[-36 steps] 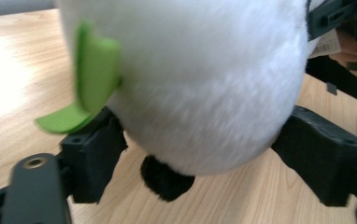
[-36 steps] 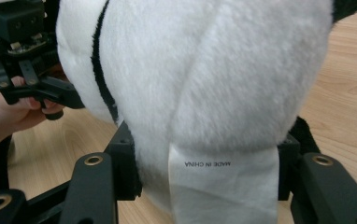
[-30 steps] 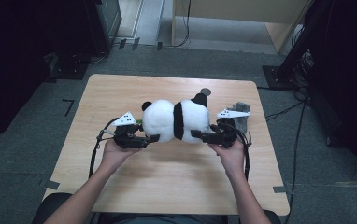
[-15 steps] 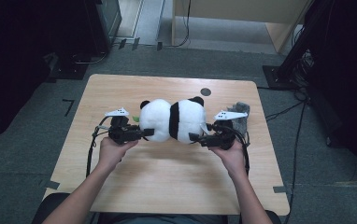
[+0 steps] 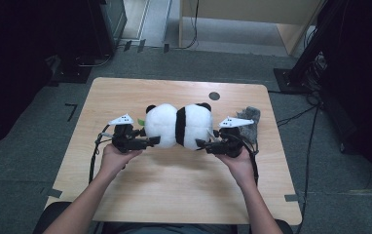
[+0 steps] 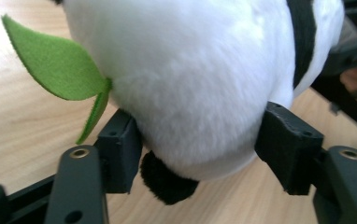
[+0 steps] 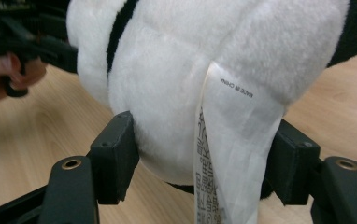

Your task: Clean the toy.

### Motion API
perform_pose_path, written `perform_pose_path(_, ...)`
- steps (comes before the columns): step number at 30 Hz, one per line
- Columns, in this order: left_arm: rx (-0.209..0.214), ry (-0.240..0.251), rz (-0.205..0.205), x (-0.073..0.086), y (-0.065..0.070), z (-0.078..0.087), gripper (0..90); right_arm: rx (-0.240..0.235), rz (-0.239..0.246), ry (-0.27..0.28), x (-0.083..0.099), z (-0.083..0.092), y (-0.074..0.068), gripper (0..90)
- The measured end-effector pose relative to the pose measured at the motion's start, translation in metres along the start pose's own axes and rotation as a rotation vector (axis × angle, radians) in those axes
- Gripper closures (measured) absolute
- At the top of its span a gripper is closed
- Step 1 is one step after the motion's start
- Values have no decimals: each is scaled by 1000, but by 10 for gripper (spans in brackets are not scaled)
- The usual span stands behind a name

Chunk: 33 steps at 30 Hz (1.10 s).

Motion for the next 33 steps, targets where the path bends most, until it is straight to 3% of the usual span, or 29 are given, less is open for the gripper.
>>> perform_pose_path(2,-41,-22,-38,2,2,-2,327,-19,-43,-2,0,0,2,344)
perform_pose_path(4,-66,-53,-60,4,4,-6,322,-24,-58,-10,1,-1,3,344)
perform_pose_path(7,-69,-80,-56,6,4,-8,319,-35,-82,-22,1,-2,4,343)
perform_pose_path(11,-58,-65,-33,9,2,-5,319,-91,-139,-38,2,-4,7,342)
perform_pose_path(13,-70,-71,-37,11,2,-5,318,-89,-128,-40,2,-4,6,342)
perform_pose_path(17,-112,-98,-43,15,-2,-13,311,-28,-76,-58,3,-11,6,334)
perform_pose_path(21,-152,-131,-24,19,-9,-21,304,17,-56,-95,6,-22,9,324)
perform_pose_path(24,-136,-106,-4,19,-12,-21,300,30,-47,-81,4,-25,10,321)
perform_pose_path(27,-140,-94,-16,19,-12,-20,297,18,-59,-76,5,-26,13,314)
perform_pose_path(33,-149,-65,-23,16,-12,-14,301,38,-55,-55,4,-13,19,316)
Point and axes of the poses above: each handheld gripper's, and its own axes: z roughly backward along the jaws, x roughly out of its underside, y roughly to its right, the point moved 4 cm from there along -z, roughly forward along the jaws, and after that the axes turned 12 degrees about -y, right-handed, at the moved point
